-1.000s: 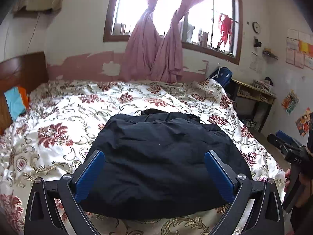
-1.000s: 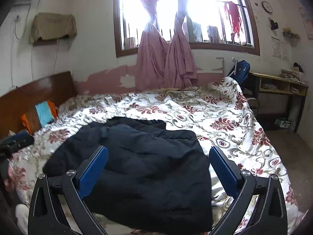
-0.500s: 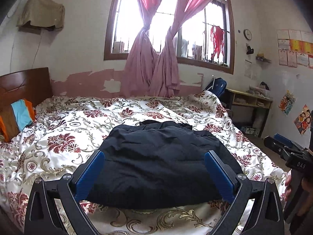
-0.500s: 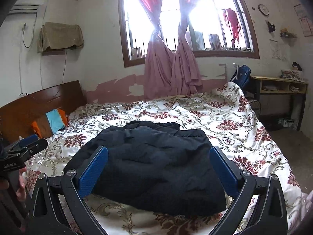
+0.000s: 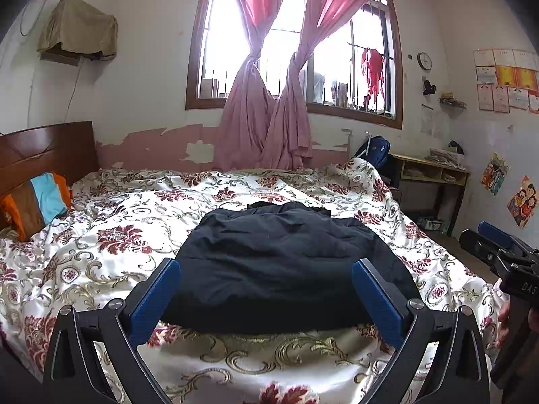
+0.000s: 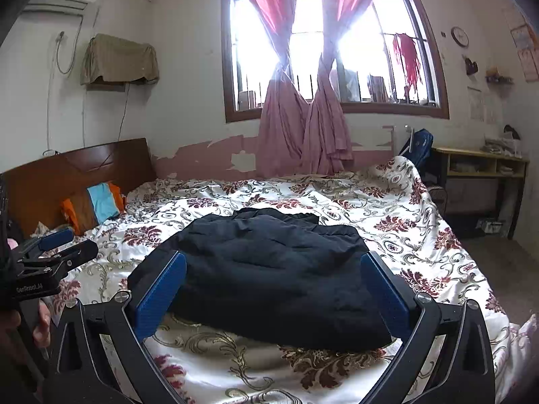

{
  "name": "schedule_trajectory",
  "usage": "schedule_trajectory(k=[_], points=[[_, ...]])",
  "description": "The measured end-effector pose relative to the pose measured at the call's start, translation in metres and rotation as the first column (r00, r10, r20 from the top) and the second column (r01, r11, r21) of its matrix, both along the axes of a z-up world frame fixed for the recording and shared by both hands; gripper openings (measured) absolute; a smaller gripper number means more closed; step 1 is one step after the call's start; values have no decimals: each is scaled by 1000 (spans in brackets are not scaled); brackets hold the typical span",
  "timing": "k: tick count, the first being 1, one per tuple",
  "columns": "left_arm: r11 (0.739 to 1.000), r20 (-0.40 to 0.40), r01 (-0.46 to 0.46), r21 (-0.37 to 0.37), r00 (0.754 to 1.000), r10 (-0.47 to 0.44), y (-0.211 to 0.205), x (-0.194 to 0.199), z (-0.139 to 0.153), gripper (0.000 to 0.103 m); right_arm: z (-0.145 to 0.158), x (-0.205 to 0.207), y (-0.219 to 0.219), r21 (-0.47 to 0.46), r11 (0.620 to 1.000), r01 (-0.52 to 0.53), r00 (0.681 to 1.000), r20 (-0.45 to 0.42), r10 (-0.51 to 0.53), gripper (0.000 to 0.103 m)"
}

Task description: Fold large clothes

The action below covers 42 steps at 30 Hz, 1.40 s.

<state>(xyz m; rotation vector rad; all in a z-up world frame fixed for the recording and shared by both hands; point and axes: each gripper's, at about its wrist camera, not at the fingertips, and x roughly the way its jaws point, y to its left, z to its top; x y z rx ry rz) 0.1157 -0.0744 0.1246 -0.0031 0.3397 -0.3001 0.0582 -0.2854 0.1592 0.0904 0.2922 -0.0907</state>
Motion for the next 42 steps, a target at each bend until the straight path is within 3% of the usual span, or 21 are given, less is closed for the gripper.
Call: schedule_trajectory(k=[16,42], points=[[999,-12,-27,44,1000,28,12,-37,-16,103,-23,-36,17,-15,1000,8,999,-42,-9,101],[997,-78,-53,55,995,57,23,-34,-38,103,-46,-31,20,24,1000,6,994,-106,-3,101]])
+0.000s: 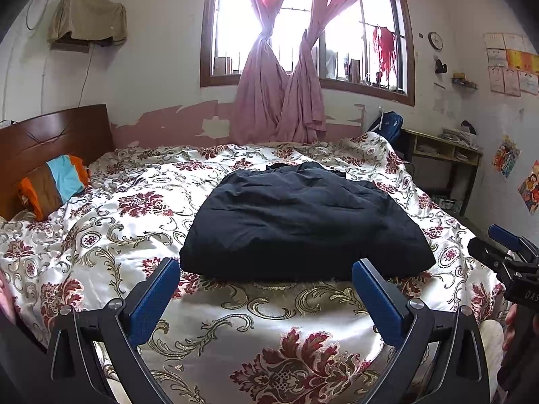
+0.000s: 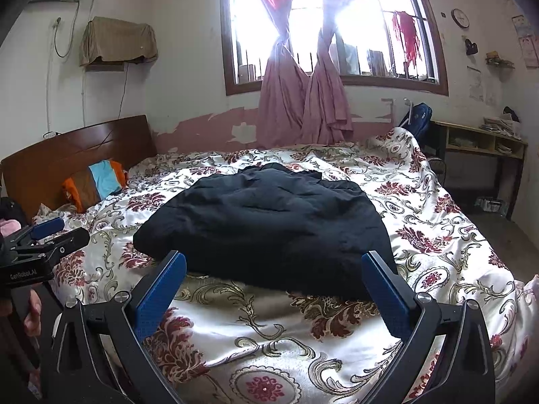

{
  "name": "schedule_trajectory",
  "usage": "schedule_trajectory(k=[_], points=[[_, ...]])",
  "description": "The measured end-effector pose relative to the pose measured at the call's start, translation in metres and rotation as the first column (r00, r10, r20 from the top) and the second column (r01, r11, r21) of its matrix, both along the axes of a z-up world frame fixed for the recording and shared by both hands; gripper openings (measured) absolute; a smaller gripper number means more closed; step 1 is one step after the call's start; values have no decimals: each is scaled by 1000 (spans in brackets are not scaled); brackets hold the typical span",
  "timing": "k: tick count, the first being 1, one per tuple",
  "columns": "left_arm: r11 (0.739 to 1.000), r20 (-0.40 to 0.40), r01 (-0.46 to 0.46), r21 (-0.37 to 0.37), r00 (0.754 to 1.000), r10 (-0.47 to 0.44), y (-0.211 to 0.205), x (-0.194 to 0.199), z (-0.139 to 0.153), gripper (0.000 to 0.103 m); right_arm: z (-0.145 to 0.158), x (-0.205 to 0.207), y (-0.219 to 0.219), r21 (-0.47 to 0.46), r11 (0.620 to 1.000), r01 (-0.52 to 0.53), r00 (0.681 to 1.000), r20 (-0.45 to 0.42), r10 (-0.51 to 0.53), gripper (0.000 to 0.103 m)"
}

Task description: Fold large clothes

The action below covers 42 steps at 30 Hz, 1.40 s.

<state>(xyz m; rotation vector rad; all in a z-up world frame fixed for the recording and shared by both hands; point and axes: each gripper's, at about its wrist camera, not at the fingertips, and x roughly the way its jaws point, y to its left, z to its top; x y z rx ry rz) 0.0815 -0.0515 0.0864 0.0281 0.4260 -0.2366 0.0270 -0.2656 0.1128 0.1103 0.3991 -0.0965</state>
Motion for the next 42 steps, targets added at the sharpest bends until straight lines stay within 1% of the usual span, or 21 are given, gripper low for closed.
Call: schedule_trajectory(k=[42], points=[[1000,-7,1,6,1000,-1,0,2,-1,103,-9,6,2,19,1000,5,1000,-22,-5,101]])
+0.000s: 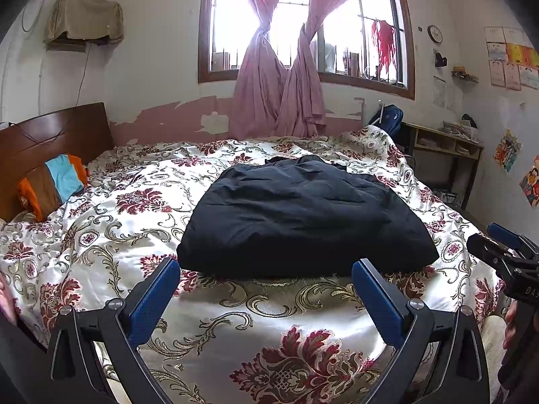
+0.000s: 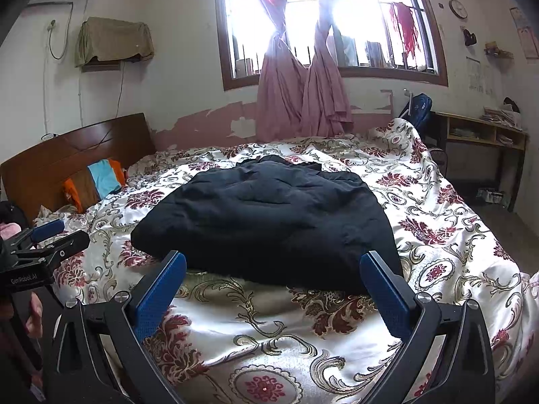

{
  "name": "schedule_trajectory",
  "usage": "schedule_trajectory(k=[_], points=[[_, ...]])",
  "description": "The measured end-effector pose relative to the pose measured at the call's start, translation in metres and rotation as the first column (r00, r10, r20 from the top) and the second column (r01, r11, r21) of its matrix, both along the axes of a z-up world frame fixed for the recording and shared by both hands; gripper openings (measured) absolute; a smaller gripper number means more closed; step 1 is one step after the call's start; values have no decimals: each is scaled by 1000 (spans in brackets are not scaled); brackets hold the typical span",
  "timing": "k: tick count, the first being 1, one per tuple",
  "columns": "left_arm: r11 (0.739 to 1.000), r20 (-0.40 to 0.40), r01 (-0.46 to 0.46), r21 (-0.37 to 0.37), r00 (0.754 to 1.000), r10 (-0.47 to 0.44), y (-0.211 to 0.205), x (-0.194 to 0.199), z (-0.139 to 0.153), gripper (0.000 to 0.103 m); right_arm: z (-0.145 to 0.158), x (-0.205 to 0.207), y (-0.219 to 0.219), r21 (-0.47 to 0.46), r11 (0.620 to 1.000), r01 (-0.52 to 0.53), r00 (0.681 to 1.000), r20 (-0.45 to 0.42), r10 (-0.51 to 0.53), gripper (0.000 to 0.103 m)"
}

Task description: Fold large clothes

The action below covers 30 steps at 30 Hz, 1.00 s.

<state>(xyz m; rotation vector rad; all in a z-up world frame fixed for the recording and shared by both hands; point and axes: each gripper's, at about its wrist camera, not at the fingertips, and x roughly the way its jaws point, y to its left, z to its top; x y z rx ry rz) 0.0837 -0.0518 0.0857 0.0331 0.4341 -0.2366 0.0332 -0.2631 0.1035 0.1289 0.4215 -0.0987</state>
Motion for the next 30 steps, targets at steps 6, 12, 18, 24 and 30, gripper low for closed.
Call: schedule_trajectory(k=[6,12,18,24,30], points=[[1000,-3,0,0,1000,0,0,1,1,103,-3,1,1,2,1000,1,1000,-2,-1,101],[1000,-2,2,2,1000,-1,1,1,-1,103,-3,1,0,2,1000,0,1000,-2,0,101],[1000,-4,2,2,1000,-2,1,1,0,103,-3,2,0,3,1000,1,1000,-3,-1,101],[1000,-4,2,3,1000,-2,1,2,0,103,-2,2,0,2,1000,1,1000,-3,-1,101],[1000,-5,4,3,1000,-4,1,3,1,103,-2,2,0,4,1000,1,1000,-3,-1,101]])
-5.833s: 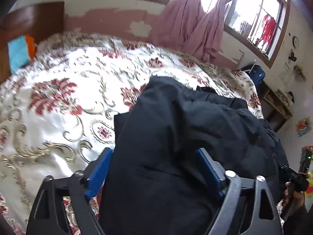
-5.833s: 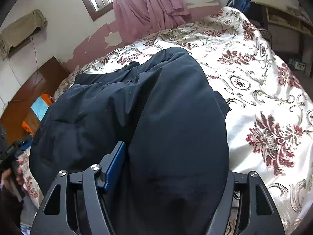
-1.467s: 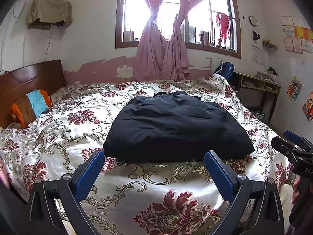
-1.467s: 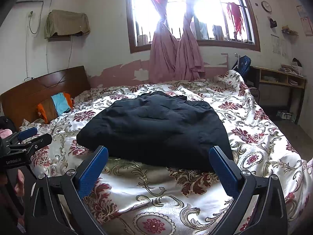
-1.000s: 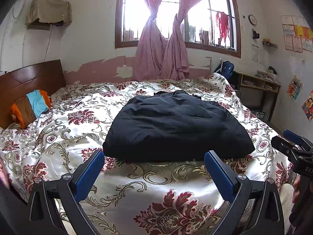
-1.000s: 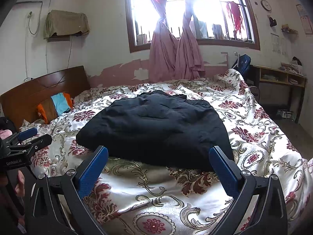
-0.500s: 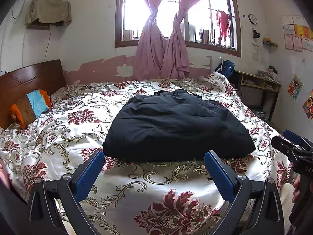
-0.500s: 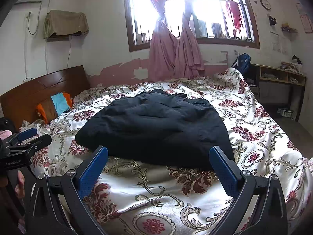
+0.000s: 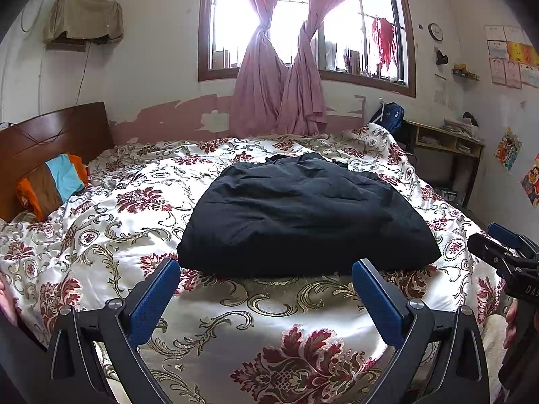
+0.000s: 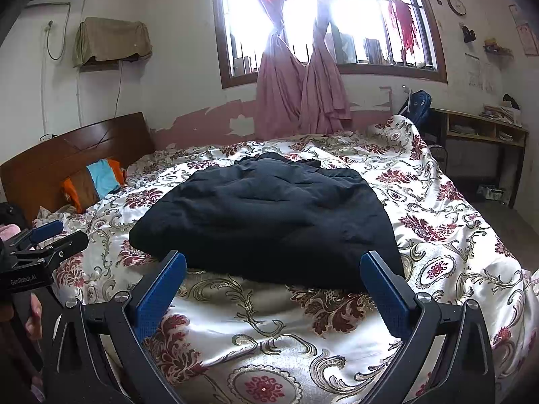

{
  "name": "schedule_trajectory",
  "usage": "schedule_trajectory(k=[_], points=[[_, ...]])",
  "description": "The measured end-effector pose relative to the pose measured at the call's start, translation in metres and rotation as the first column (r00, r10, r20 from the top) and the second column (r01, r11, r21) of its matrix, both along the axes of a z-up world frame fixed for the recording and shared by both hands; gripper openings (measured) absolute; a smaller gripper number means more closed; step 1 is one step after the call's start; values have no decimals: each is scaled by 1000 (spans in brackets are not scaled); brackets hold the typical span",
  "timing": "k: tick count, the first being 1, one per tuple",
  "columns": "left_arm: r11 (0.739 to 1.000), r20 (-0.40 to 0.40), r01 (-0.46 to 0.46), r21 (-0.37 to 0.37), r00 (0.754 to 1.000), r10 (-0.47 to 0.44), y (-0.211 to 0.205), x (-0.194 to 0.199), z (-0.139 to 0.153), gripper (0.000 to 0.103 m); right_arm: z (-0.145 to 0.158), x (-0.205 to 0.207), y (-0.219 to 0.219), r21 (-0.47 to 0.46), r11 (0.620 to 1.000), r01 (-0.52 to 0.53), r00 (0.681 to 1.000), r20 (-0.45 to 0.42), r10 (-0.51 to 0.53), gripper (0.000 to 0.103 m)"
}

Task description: Fold large clothes

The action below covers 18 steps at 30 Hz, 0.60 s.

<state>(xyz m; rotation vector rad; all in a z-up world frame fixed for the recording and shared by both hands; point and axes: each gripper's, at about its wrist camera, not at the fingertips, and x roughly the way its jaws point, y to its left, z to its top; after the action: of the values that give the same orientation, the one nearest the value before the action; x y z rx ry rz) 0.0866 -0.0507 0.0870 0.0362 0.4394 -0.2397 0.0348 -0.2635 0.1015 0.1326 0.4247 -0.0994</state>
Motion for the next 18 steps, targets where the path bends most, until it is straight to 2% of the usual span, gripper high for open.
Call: schedule_trajectory(k=[18], points=[[1000,-2,2,0,1000,-2,1,0,-1,103,-2,0,0,3,1000,2,1000,-2,-2,101]])
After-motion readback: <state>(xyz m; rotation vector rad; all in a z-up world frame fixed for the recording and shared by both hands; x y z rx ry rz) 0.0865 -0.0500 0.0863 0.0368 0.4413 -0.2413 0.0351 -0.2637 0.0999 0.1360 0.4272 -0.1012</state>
